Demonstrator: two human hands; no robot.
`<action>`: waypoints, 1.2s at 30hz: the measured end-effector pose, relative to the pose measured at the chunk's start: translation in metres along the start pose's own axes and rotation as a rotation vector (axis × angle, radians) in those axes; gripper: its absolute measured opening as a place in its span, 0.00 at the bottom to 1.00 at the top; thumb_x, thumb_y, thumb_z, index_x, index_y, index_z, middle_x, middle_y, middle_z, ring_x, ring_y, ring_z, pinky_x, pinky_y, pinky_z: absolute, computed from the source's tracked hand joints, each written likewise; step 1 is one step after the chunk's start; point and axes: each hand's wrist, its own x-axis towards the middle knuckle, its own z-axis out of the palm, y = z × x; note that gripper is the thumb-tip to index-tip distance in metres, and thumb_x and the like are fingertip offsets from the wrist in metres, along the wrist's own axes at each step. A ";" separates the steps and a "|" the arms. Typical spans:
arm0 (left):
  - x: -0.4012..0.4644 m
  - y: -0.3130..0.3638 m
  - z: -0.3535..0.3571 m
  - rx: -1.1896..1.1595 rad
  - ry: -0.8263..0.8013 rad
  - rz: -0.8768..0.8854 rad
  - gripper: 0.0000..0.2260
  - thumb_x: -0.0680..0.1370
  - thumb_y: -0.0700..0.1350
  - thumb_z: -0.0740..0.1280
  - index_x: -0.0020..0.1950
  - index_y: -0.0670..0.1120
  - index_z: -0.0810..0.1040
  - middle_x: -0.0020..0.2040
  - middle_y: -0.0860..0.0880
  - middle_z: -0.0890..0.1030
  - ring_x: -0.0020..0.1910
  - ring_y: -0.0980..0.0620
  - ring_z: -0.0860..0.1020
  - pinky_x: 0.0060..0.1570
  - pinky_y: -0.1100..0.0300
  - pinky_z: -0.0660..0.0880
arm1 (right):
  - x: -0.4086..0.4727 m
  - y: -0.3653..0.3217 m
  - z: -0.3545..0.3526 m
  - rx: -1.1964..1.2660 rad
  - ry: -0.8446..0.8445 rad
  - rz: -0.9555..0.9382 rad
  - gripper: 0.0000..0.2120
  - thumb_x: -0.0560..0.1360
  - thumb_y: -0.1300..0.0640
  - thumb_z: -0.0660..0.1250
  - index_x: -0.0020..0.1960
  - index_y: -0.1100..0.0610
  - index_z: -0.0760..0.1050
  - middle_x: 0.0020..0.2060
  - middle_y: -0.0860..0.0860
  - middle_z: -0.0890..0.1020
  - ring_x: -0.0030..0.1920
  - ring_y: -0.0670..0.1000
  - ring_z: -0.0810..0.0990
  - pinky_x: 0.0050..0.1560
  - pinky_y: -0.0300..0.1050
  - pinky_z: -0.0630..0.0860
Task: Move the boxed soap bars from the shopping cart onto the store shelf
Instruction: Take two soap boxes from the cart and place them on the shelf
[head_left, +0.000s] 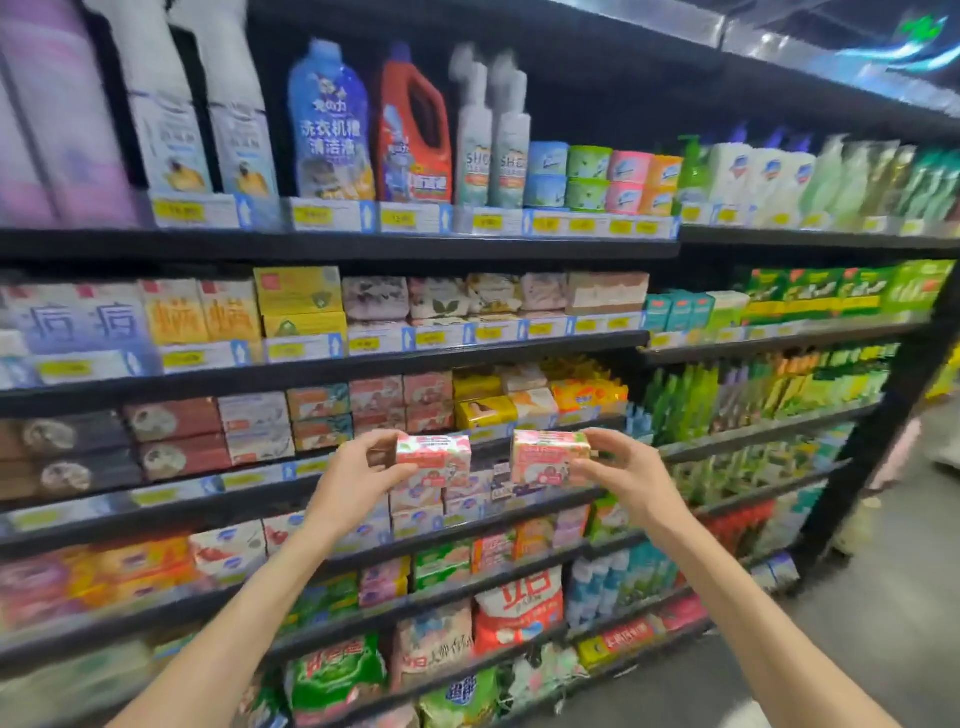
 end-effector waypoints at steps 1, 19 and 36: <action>0.004 -0.006 -0.006 0.008 0.031 -0.021 0.15 0.74 0.48 0.77 0.59 0.56 0.80 0.52 0.62 0.81 0.49 0.71 0.77 0.48 0.72 0.72 | 0.014 0.001 0.012 0.001 -0.033 -0.016 0.22 0.72 0.54 0.77 0.65 0.53 0.77 0.55 0.45 0.83 0.54 0.39 0.82 0.45 0.29 0.77; 0.114 -0.093 -0.021 0.145 0.217 -0.225 0.22 0.73 0.47 0.78 0.64 0.44 0.80 0.56 0.50 0.83 0.55 0.51 0.82 0.55 0.57 0.77 | 0.154 0.017 0.129 0.041 -0.153 -0.055 0.24 0.73 0.51 0.76 0.67 0.51 0.76 0.58 0.43 0.81 0.54 0.36 0.79 0.41 0.25 0.75; 0.134 -0.126 0.019 0.548 0.264 -0.268 0.18 0.80 0.54 0.68 0.66 0.46 0.75 0.59 0.45 0.80 0.57 0.43 0.80 0.53 0.48 0.79 | 0.199 0.038 0.156 0.033 -0.194 -0.040 0.24 0.71 0.50 0.77 0.63 0.56 0.77 0.53 0.45 0.83 0.54 0.42 0.81 0.55 0.39 0.78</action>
